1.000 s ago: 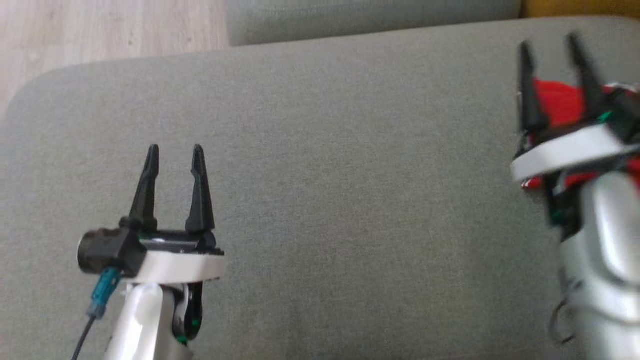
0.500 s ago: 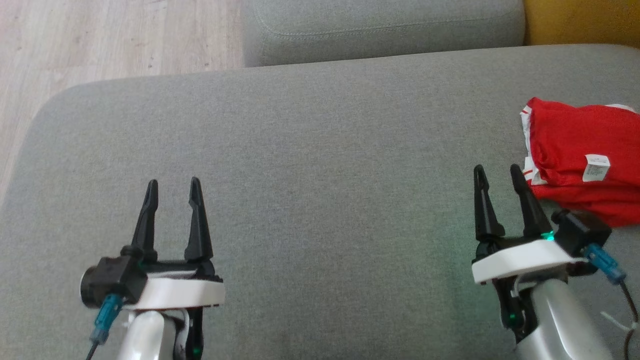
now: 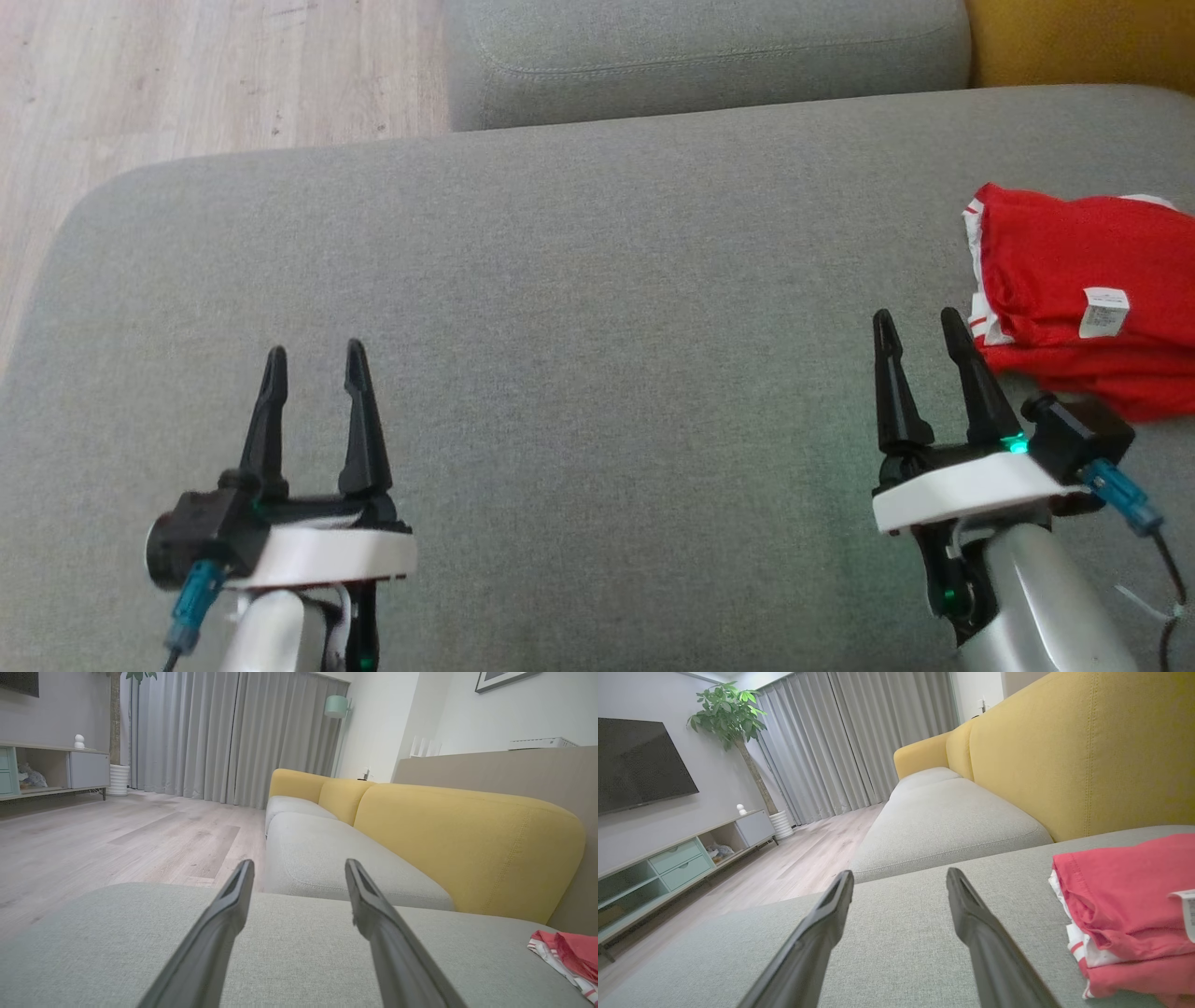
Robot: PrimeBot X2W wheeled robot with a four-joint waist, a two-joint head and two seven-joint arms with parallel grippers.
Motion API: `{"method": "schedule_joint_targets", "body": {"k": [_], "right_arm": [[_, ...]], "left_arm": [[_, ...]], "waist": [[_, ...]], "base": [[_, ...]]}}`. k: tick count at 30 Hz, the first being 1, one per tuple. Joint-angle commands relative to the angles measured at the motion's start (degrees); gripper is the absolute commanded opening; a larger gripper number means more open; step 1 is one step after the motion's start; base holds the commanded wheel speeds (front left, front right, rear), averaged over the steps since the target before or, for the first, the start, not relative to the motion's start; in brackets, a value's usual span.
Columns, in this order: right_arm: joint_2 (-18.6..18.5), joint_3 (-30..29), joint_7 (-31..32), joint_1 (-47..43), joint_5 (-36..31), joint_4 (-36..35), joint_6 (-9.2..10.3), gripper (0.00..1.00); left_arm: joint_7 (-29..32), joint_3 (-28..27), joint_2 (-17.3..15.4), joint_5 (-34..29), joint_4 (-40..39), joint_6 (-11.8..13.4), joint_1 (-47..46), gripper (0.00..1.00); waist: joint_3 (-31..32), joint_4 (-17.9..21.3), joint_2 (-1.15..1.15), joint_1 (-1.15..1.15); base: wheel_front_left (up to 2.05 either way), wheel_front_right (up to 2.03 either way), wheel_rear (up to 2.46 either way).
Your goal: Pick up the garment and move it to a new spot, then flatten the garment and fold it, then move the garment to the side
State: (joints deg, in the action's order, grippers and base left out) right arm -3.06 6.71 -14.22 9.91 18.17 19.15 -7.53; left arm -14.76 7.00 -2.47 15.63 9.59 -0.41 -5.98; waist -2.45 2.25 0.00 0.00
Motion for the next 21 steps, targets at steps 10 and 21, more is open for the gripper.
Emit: {"method": "schedule_joint_targets", "body": {"k": [10, 21], "right_arm": [[0.2, 1.3, -0.8, 0.6, 0.3, -2.6, 0.04, 1.0], [0.2, 1.5, -0.8, 0.7, 0.3, -2.6, 0.04, 1.0]], "left_arm": [[-0.2, -2.8, -0.4, 1.6, -2.1, 0.4, -0.7, 1.0], [-0.2, -3.5, -0.4, 5.4, -0.5, 0.7, -0.6, 1.0]], "waist": [[0.0, 0.1, 0.0, 0.0], [-0.3, 0.2, 0.0, 0.0]], "base": [[0.0, 0.0, 0.0], [0.0, 0.0, 0.0]]}}
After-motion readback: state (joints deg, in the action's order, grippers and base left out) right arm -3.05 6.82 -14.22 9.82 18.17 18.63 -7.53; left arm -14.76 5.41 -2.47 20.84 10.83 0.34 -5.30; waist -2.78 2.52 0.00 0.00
